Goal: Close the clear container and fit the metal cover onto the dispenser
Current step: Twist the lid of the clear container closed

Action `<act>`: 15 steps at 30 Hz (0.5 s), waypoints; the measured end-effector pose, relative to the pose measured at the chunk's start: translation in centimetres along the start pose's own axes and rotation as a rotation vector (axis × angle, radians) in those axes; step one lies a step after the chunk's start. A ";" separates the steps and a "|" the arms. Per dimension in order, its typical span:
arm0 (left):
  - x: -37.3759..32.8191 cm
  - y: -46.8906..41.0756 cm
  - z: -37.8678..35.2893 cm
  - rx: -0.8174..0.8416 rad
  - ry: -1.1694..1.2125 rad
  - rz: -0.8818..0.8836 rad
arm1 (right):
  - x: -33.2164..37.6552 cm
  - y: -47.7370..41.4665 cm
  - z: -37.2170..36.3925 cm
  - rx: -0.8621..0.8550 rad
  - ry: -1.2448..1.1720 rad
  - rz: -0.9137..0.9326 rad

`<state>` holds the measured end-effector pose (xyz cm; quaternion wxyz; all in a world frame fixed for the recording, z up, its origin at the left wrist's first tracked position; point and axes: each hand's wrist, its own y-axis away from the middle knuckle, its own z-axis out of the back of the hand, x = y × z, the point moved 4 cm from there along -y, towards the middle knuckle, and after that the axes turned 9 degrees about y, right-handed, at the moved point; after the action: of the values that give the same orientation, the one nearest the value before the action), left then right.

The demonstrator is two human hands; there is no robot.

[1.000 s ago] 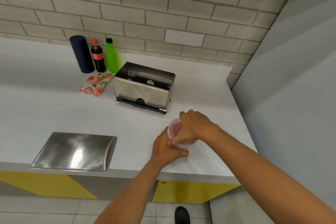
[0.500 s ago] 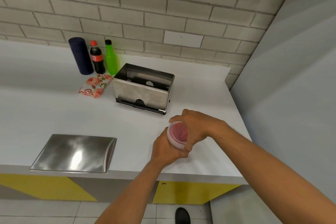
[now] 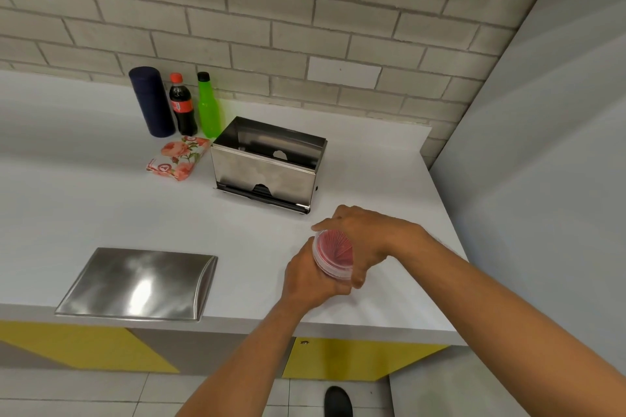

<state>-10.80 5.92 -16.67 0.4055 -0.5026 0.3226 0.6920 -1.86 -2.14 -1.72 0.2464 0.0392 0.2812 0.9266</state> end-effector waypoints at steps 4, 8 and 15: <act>0.0 0.1 0.1 -0.019 -0.005 0.010 | -0.1 -0.3 0.2 -0.042 0.011 0.011; -0.1 0.3 0.1 -0.036 -0.013 0.020 | -0.3 -0.4 0.4 -0.085 0.002 0.004; 0.0 0.3 0.1 -0.021 -0.007 0.018 | -0.4 -0.7 0.4 -0.118 -0.011 -0.008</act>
<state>-11.10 5.84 -16.66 0.3950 -0.5014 0.3186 0.7007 -1.14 -1.64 -1.76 0.2537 0.0283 0.2250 0.9403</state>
